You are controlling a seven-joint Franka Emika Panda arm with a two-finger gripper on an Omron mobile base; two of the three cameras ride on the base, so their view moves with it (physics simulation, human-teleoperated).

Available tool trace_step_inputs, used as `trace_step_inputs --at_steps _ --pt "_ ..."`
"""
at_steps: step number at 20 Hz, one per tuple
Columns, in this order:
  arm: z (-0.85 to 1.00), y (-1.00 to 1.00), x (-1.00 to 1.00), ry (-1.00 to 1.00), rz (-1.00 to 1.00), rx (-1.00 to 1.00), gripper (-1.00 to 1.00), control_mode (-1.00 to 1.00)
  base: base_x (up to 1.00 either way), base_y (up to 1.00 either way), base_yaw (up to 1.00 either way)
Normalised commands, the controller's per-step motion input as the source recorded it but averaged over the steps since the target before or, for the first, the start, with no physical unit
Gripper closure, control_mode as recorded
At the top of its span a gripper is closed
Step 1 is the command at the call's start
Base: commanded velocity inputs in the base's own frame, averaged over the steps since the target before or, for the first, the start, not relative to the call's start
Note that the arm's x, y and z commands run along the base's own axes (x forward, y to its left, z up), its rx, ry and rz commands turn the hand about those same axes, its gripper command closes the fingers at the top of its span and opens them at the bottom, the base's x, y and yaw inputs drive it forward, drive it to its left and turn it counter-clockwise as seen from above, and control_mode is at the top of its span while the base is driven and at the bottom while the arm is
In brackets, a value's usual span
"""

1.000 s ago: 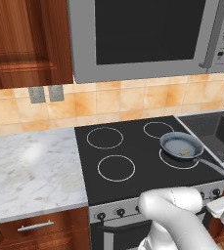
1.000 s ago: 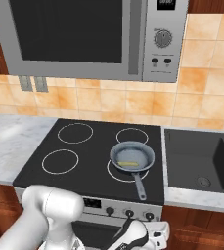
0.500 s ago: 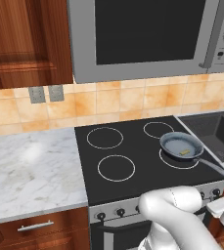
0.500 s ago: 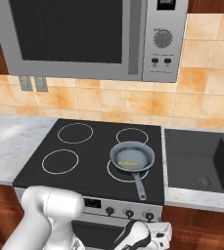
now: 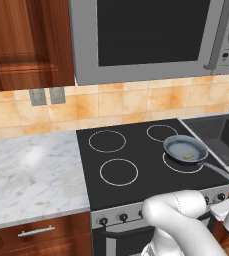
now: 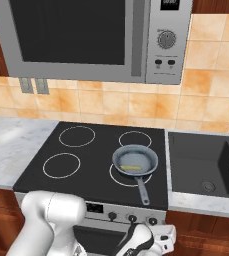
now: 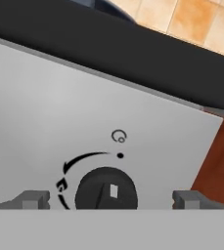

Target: Pick up the butter stick and place it in the pan. Then turn on the burner for the pan.

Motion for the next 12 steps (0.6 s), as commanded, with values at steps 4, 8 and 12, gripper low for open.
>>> trace_step_inputs --at_steps 4,8,12 --pt "0.00 0.00 0.12 0.00 0.01 0.00 -1.00 -1.00 0.00 0.00 0.00" --pt "-0.03 0.00 0.18 0.00 0.02 0.00 1.00 -1.00 0.00 0.00 0.00" --pt "-0.03 0.00 0.09 0.01 0.01 0.00 1.00 -1.00 0.00 0.00 0.00"
